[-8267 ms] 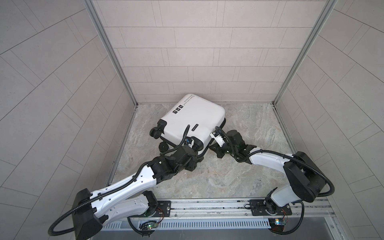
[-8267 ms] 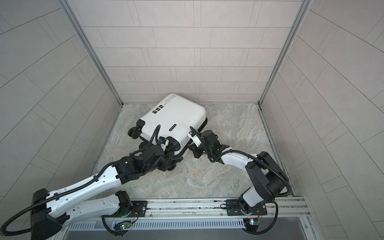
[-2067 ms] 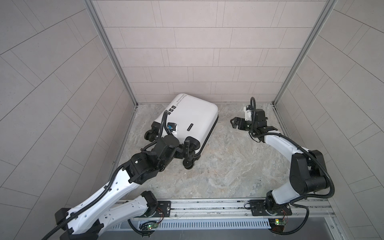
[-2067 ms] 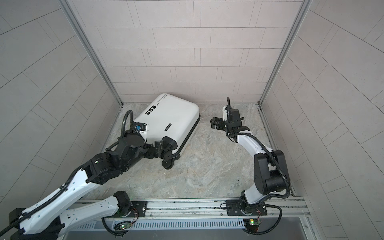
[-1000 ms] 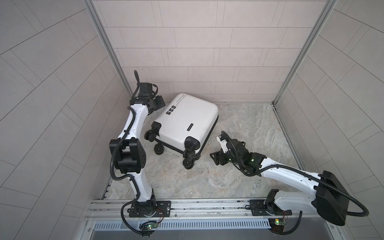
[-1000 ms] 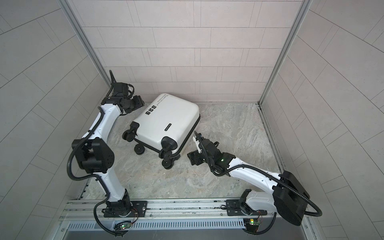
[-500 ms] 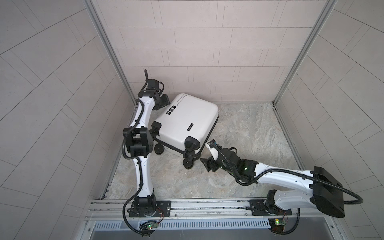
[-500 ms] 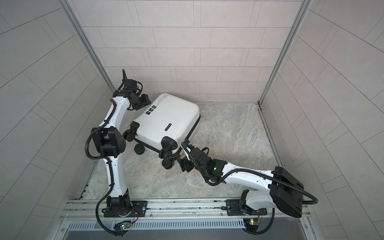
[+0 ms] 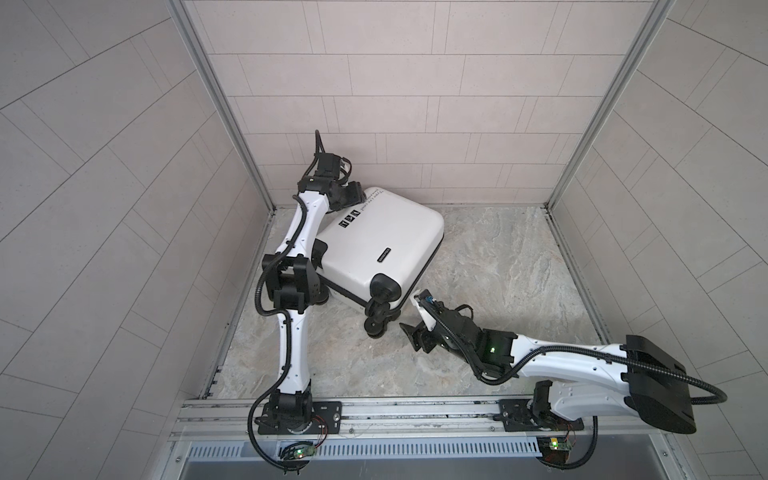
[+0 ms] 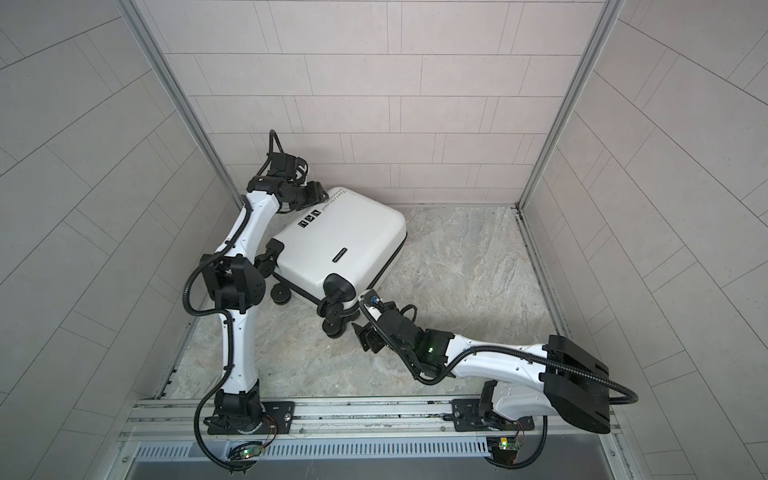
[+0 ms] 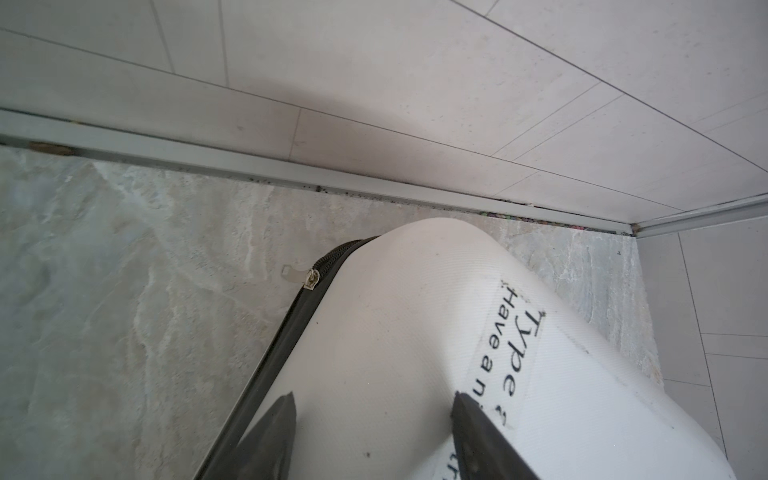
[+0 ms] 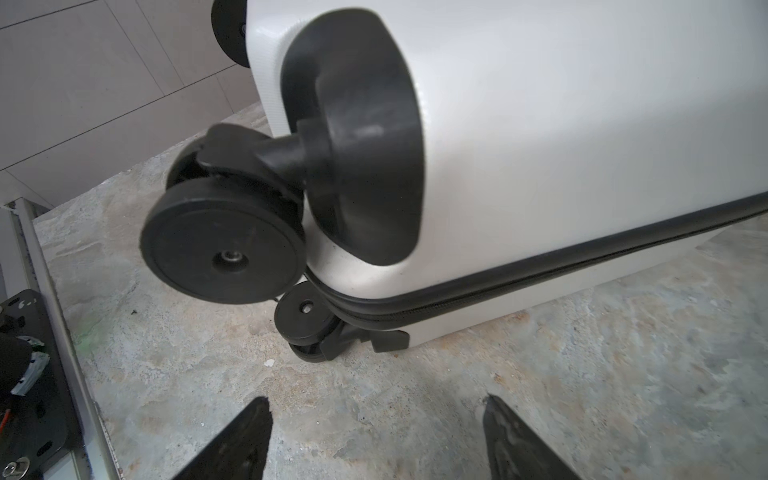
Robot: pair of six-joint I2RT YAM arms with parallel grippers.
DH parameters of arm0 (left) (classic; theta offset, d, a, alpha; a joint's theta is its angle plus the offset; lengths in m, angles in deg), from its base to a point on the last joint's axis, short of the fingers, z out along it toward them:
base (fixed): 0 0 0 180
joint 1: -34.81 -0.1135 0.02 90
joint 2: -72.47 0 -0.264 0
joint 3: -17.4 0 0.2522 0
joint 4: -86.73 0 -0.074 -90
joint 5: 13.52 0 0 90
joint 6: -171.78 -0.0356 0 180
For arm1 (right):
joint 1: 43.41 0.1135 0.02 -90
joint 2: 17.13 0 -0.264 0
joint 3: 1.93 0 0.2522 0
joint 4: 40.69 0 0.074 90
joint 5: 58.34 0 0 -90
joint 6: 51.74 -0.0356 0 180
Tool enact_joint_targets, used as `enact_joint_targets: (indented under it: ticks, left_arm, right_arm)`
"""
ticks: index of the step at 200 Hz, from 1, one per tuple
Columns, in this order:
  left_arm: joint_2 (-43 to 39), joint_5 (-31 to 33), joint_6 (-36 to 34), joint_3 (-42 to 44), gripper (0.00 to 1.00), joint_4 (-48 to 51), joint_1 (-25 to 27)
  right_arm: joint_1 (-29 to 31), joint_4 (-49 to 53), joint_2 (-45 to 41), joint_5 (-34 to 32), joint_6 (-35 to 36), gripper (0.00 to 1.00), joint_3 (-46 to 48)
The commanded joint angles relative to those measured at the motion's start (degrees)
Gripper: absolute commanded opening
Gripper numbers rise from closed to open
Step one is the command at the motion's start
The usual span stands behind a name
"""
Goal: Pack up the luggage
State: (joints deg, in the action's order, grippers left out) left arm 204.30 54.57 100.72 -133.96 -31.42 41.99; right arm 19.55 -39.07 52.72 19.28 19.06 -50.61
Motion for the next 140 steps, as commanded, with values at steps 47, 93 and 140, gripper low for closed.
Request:
enact_joint_targets:
  ticks: [47, 93, 140]
  left_arm:
    - [7.49, -10.75, 0.69, -0.68, 0.62, 6.0, 9.22]
    - [8.92, -14.65, 2.62, -1.88, 0.63, 2.83, 14.29]
    - [7.13, -14.16, 3.03, -2.44, 0.63, 0.89, 18.71]
  right_arm:
    - [0.04, 1.33, -15.43, -9.07, 3.65, 0.83, 10.09]
    - [-1.7, 8.42, -26.75, -15.53, 5.08, 0.87, 11.59]
    - [-14.32, 17.72, -36.64, -9.77, 3.28, 0.98, 6.95]
